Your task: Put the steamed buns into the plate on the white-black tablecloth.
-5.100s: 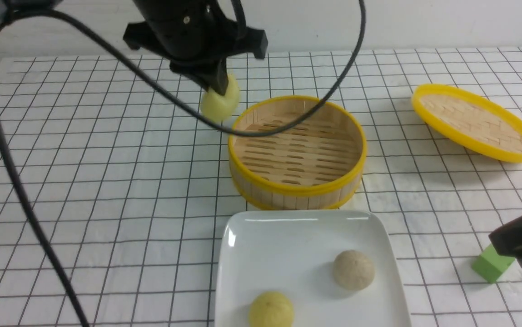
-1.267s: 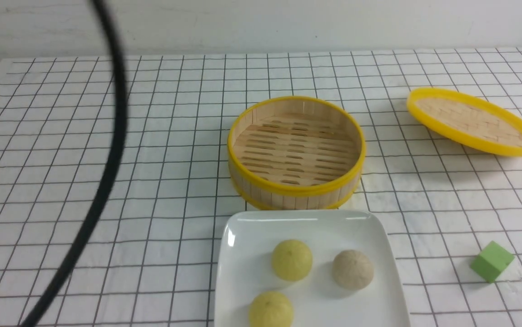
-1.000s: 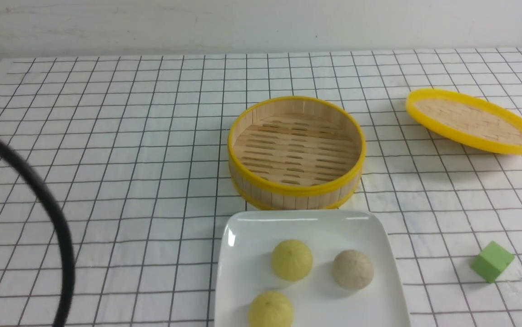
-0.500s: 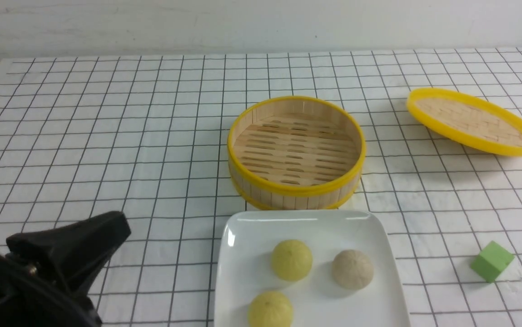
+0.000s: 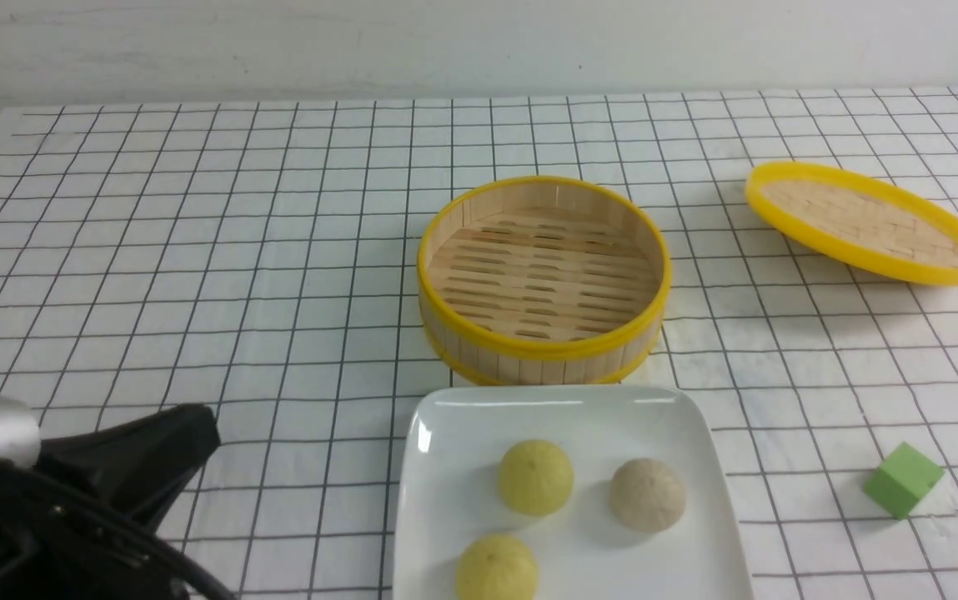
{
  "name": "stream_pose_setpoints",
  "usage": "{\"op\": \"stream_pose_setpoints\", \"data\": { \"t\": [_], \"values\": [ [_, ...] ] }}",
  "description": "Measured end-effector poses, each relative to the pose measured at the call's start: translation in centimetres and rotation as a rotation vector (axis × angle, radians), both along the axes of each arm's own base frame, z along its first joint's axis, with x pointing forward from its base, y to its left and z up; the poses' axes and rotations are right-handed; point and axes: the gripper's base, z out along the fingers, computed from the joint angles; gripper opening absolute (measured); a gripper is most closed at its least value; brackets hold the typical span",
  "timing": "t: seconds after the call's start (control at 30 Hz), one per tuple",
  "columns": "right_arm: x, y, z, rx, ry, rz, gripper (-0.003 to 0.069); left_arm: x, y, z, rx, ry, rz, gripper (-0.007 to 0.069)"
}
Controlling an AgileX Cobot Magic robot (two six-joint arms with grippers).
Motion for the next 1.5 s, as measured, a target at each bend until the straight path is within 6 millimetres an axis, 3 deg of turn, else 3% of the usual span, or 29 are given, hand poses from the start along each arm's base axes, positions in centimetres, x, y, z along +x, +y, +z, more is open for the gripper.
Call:
{"op": "stream_pose_setpoints", "data": {
  "t": [0.37, 0.53, 0.7, 0.93, 1.03, 1.5],
  "values": [
    [0.0, 0.0, 0.0, 0.0, 0.0, 0.0, 0.0073, 0.2, 0.9, -1.2, 0.052, 0.086, 0.101, 0.0053],
    [0.0, 0.0, 0.0, -0.002, 0.0, 0.0, 0.008, -0.4, 2.5, -2.2, 0.049, 0.095, 0.19, 0.0055],
    [0.0, 0.0, 0.0, -0.002, 0.0, 0.0, 0.0089, -2.1, 5.1, -4.8, 0.14, 0.031, 0.336, 0.0059],
    [0.0, 0.0, 0.0, -0.002, 0.0, 0.0, 0.01, -3.4, 6.5, -9.7, 0.263, -0.032, 0.507, 0.0069],
    [0.0, 0.0, 0.0, -0.002, 0.0, 0.0, 0.0102, -3.5, 6.9, -10.5, 0.249, -0.026, 0.589, 0.0072],
    [0.0, 0.0, 0.0, -0.003, 0.0, 0.0, 0.0117, -3.5, 7.1, -10.8, 0.223, 0.003, 0.629, 0.0085]
  ]
}}
